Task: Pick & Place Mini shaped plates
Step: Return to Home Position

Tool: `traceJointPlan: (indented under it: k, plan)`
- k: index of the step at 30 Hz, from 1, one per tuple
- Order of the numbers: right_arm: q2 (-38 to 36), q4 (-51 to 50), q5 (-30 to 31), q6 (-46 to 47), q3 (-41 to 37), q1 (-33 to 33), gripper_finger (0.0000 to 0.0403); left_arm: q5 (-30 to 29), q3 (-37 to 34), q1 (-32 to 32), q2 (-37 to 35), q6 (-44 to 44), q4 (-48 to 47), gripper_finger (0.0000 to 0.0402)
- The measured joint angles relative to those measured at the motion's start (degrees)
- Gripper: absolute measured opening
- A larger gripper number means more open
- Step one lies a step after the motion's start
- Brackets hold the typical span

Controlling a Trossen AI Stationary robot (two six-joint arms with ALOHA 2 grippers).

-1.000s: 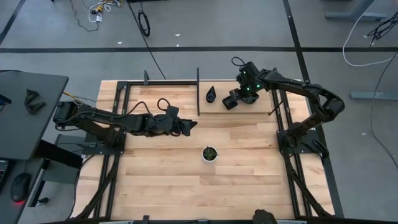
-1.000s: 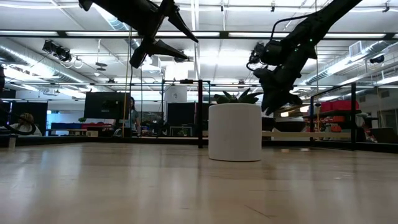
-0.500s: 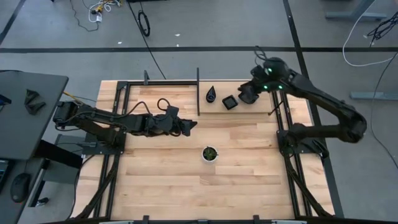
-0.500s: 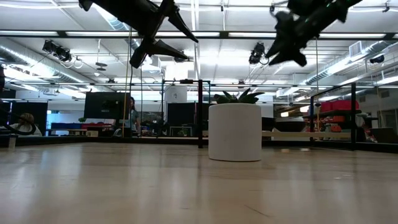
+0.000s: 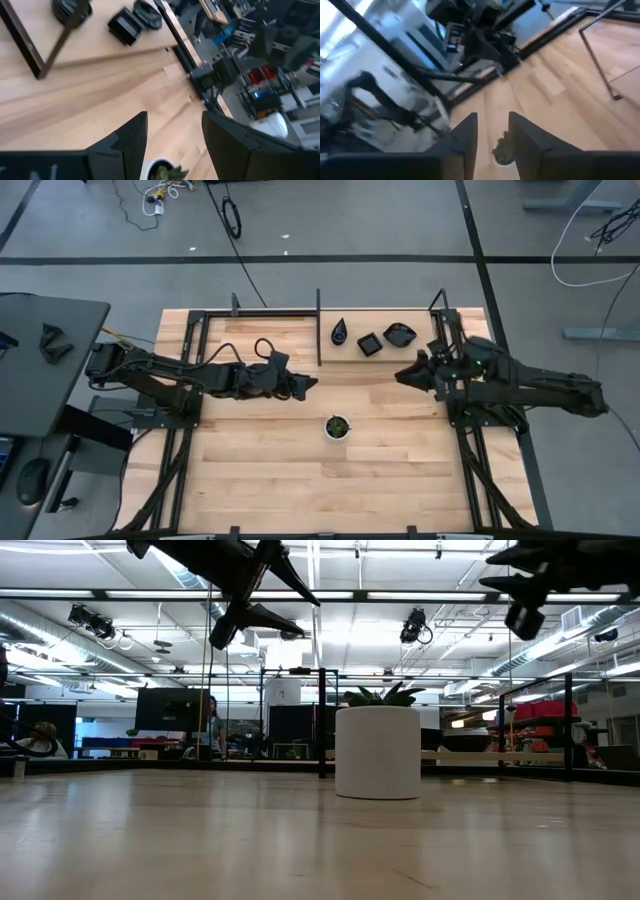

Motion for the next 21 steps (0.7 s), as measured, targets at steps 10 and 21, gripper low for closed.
traceJointPlan:
  k: [10,21]
  plan:
    - [-13.47,1.92,7.66,-1.12,-9.33,5.71,0.0054,3.42,0.0,-0.02,0.0,-1.5,-0.17,0.0193]
    - [-26.85,-0.09,7.22,-1.32,-19.25,5.08,0.0006,5.31,0.0,0.0,0.0,-1.56,-0.31,0.0193]
